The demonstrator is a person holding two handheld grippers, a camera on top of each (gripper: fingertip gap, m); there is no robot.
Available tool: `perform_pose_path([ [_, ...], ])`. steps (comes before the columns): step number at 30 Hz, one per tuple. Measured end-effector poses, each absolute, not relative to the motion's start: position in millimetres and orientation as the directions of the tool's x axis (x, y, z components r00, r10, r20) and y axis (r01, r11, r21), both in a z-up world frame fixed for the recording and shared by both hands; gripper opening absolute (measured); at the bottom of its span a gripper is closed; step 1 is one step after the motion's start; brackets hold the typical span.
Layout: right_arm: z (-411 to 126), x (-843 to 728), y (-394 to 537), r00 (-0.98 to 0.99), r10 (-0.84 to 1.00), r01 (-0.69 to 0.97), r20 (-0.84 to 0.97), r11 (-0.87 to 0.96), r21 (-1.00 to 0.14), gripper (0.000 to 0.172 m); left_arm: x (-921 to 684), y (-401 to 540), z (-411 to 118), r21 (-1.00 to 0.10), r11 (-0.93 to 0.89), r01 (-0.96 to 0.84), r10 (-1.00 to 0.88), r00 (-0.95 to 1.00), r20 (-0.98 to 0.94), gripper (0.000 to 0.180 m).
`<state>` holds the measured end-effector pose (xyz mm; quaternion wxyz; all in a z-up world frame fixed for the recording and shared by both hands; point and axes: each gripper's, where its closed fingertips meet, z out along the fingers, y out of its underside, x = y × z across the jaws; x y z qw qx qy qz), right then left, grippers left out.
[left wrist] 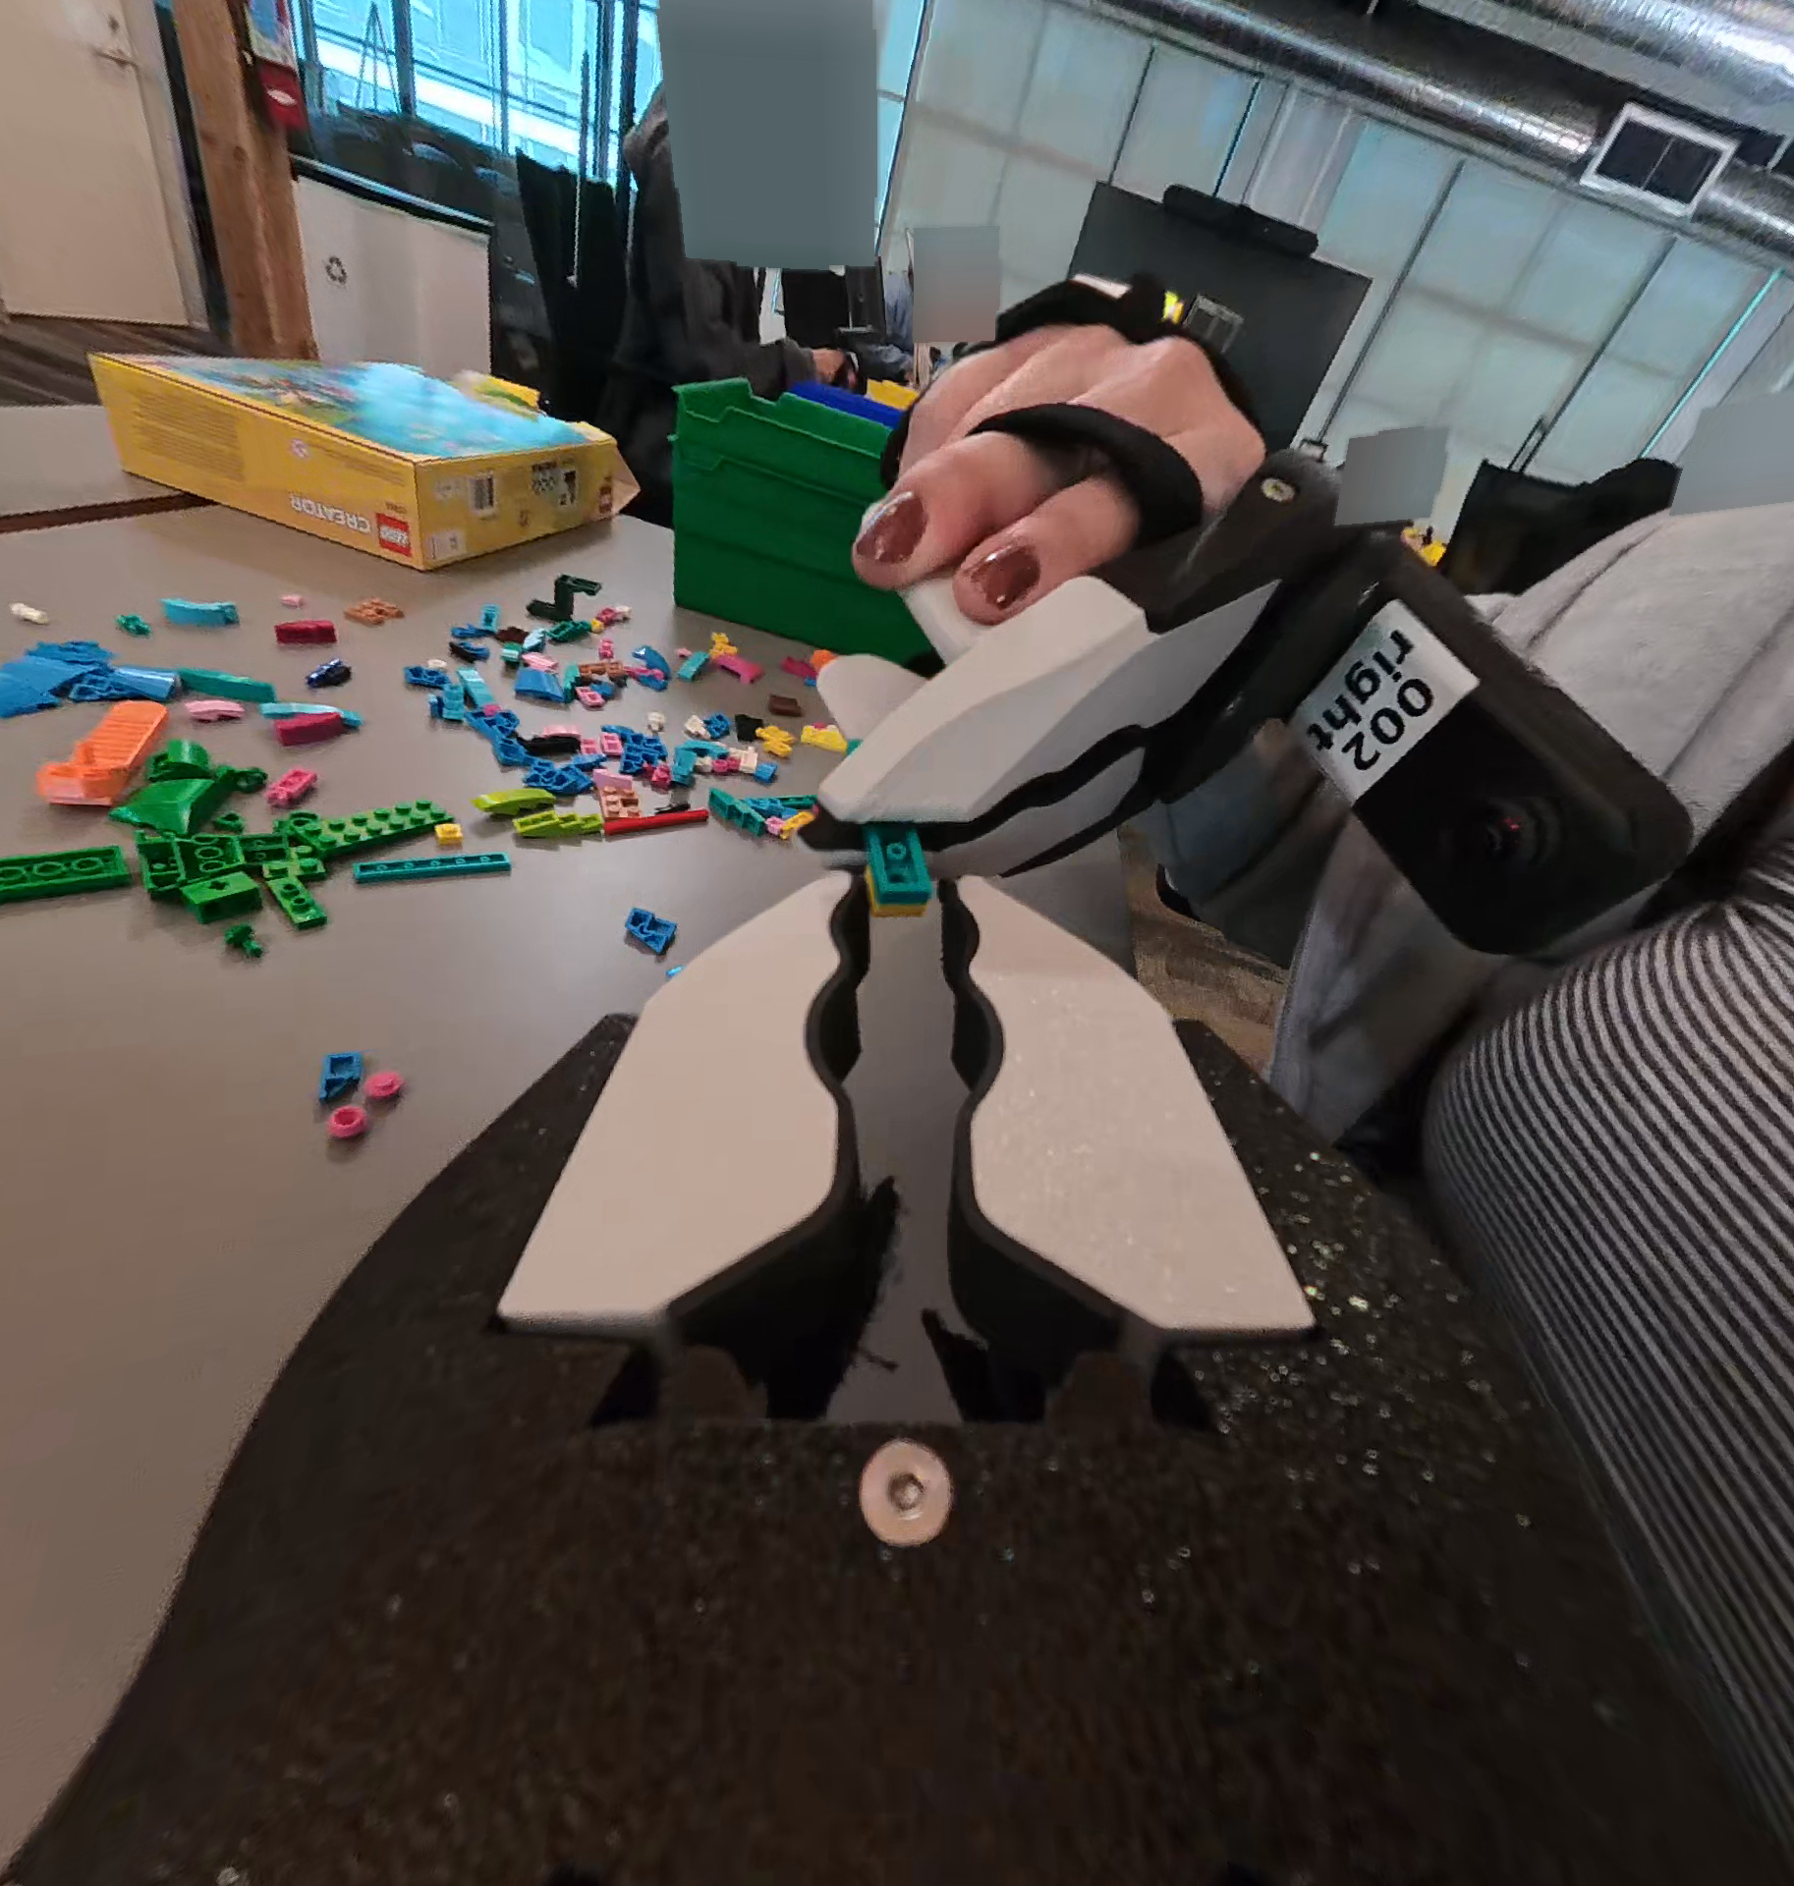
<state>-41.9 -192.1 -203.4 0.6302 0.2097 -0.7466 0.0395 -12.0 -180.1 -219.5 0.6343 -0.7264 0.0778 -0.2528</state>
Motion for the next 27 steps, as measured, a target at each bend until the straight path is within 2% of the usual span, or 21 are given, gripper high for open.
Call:
perform_pose_path([
  [10,-194,-41,-191,-0.089,-0.268,-0.345,0.959,0.912,0.222,0.003,-15,-185,-204,-0.959,-0.070,0.273,-0.471,0.839,0.274,0.009],
  [20,-192,-38,-189,-0.079,-0.288,-0.311,0.954,0.917,0.250,0.003,-16,-183,-204,-0.992,-0.022,0.122,-0.379,0.917,0.121,0.007],
  [22,-192,-39,-190,-0.114,-0.227,-0.290,0.967,0.939,0.186,0.002,-16,-185,-204,-0.988,-0.026,0.150,-0.398,0.905,0.148,0.006],
  [27,-199,-42,-187,-0.307,0.067,-0.198,0.949,0.971,-0.132,0.003,-19,-184,-208,-0.987,-0.036,0.159,-0.373,0.914,0.161,0.006],
])
